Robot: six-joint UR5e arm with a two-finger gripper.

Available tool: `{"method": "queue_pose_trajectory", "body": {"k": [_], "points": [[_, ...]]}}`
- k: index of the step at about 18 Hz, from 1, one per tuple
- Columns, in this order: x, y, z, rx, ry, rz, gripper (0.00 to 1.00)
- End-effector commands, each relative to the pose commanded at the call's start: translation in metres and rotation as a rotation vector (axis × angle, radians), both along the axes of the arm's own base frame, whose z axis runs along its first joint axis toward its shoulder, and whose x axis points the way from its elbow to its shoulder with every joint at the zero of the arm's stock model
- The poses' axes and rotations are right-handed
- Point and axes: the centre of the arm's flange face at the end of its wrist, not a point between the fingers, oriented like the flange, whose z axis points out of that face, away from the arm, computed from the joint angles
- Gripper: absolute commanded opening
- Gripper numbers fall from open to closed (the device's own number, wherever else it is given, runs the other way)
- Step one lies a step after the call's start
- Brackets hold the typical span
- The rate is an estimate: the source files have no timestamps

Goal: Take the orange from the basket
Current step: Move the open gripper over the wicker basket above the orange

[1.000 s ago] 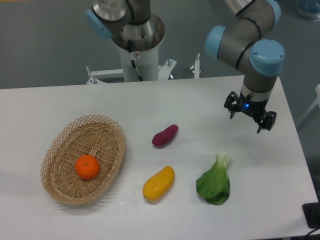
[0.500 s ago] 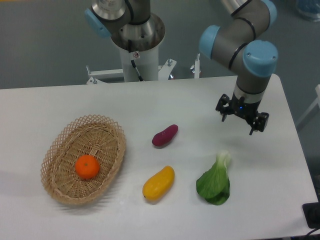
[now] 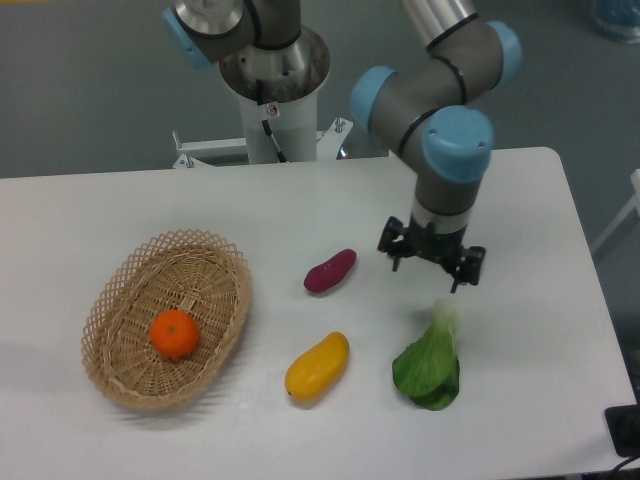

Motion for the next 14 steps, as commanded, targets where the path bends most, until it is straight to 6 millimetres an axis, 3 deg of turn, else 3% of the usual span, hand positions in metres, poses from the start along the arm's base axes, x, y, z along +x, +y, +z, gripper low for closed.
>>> {"method": "queue_pose_trajectory", "body": {"k": [5, 8, 14], "points": [[0.053, 0.039, 0.003, 0.011, -0.012, 0.026, 1.0], [0.101, 0.067, 0.002, 0.028, -0.044, -0.001, 1.0], [0.166, 0.099, -0.006, 0.042, -0.085, -0.061, 1.0]]}}
